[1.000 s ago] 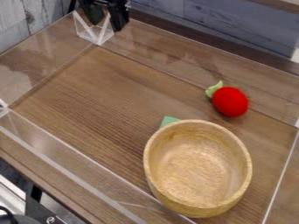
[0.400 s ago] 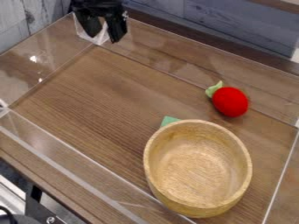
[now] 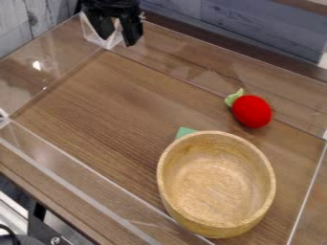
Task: Move the red object to the right side of the table
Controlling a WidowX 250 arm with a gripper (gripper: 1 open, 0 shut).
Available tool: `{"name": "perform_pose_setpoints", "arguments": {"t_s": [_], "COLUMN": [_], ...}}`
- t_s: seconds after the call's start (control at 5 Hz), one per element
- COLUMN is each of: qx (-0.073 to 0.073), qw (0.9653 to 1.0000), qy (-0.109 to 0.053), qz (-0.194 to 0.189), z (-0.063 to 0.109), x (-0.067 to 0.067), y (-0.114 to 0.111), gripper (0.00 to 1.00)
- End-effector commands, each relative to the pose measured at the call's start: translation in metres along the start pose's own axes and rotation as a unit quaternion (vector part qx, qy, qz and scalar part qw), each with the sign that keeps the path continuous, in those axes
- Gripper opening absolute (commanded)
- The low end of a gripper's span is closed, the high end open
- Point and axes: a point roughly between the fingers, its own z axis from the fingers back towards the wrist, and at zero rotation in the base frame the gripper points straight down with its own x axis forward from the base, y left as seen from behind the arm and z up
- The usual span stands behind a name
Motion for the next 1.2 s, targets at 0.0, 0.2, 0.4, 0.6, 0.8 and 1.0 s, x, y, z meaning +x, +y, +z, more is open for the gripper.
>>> {"name": "perform_pose_setpoints", "arguments": {"t_s": [0.0,0.2,0.4,0.6,0.8,1.0], "qx": [0.01,0.003,0.01,0.015,0.01,0.008], "qw": [0.9991,0.9989,0.9995,0.9994,0.9994,0.998], "qy": [-0.029,-0.027,-0.028,-0.026,-0.03,-0.034], "qz": [-0.029,-0.037,-0.01,0.018,-0.017,-0.053], "z": [0.013,0.012,0.0,-0.013,0.0,0.015], "x": [0.022,0.023,0.015,0.005,0.016,0.026], "y": [0.0,-0.003,0.005,0.013,0.015,0.017], "gripper": [1.0,1.0,1.0,1.0,1.0,1.0]}}
